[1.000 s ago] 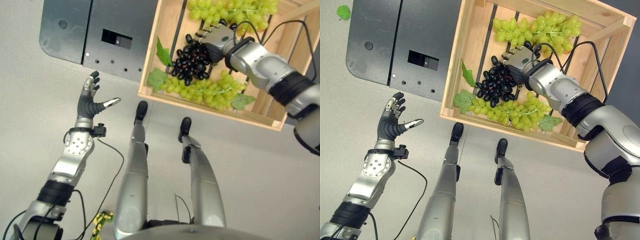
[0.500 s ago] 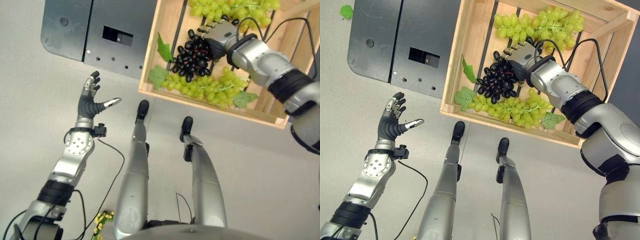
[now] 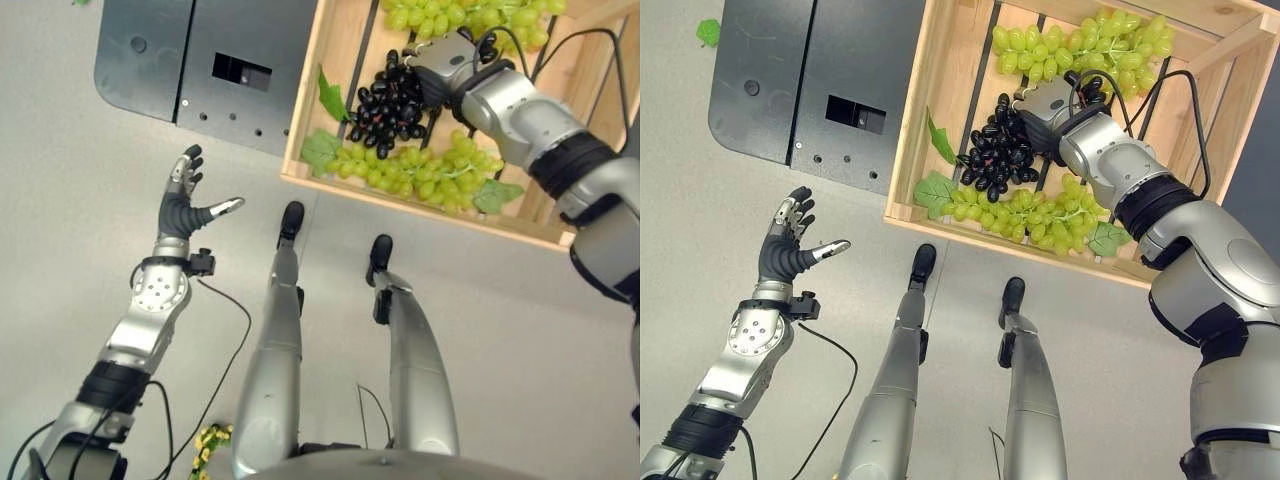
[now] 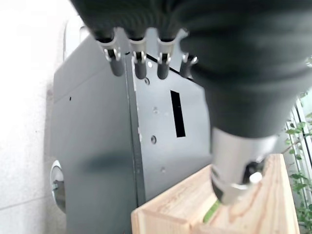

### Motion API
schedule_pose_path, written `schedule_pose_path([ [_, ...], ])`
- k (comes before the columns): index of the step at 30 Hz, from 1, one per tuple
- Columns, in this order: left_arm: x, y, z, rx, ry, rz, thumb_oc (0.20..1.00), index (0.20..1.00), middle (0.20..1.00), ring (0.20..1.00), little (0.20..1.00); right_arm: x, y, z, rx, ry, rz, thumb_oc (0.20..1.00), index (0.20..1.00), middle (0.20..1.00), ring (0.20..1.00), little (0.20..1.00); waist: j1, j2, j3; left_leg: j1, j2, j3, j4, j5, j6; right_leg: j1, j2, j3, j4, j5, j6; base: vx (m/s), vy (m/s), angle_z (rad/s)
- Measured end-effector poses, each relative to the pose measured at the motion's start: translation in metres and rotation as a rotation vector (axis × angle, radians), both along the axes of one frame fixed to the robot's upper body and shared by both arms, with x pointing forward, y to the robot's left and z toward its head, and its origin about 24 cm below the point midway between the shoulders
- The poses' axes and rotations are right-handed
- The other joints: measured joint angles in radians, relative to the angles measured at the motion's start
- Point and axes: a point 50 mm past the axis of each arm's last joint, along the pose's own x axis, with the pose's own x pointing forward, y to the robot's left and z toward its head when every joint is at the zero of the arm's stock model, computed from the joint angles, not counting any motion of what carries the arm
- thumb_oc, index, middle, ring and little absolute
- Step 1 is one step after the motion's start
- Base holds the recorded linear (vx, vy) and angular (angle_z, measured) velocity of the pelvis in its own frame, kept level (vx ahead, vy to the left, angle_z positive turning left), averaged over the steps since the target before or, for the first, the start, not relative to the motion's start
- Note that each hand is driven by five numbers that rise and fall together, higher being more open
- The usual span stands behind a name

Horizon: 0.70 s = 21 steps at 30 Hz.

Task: Pick up the fruits from the basket on one side to the basket on the other side

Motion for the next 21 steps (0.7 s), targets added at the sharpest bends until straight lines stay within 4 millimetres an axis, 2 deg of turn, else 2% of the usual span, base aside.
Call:
schedule_pose_path([
  [5, 0.0, 0.0, 0.0, -0.004, 0.002, -0.004, 1.0, 1.0, 1.0, 1.0, 1.0, 0.0, -0.001, 0.0, 0.034, 0.014, 0.001, 0.2, 0.2, 0.2, 0.2, 0.2, 0.0, 0.0, 0.0, 0.0, -0.001, -0.004, 0.003, 0.0, 0.0, 0.003, 0.0, -0.002, 0.001, 0.001, 0.0, 0.0, 0.0, 0.0],
  [11, 0.0, -0.001, -0.001, -0.01, 0.009, -0.019, 1.0, 1.0, 1.0, 1.0, 1.0, 0.002, -0.004, -0.005, 0.164, 0.079, -0.011, 0.2, 0.2, 0.2, 0.2, 0.2, 0.002, -0.001, 0.001, 0.007, -0.003, -0.007, 0.014, 0.0, 0.0, 0.018, 0.001, -0.002, 0.0, 0.0, 0.001, -0.01, 0.001, 0.01],
  [15, 0.0, 0.0, -0.001, -0.021, 0.017, -0.027, 1.0, 1.0, 1.0, 1.0, 1.0, 0.002, -0.004, -0.014, 0.399, 0.212, 0.008, 0.2, 0.2, 0.2, 0.2, 0.2, 0.001, -0.002, 0.002, 0.032, -0.004, -0.008, 0.014, 0.0, 0.0, 0.046, 0.0, -0.007, 0.0, 0.0, 0.002, 0.0, 0.0, 0.0],
  [19, -0.003, 0.002, -0.007, -0.035, 0.051, -0.051, 1.0, 1.0, 1.0, 1.0, 1.0, 0.0, -0.019, -0.03, 0.719, 0.374, 0.032, 0.2, 0.2, 0.2, 0.2, 0.2, 0.003, -0.002, 0.002, 0.055, -0.003, -0.009, 0.014, 0.0, 0.0, 0.071, 0.001, -0.009, 0.0, -0.001, 0.002, 0.0, 0.0, 0.0],
  [21, -0.005, 0.003, -0.011, -0.027, 0.071, -0.068, 1.0, 1.0, 1.0, 1.0, 1.0, -0.004, -0.029, -0.046, 0.906, 0.477, 0.055, 0.2, 0.2, 0.2, 0.2, 0.2, 0.005, -0.003, 0.003, 0.074, -0.004, -0.012, 0.014, 0.0, 0.0, 0.091, 0.0, -0.013, -0.001, -0.001, 0.002, 0.0, 0.0, 0.0],
])
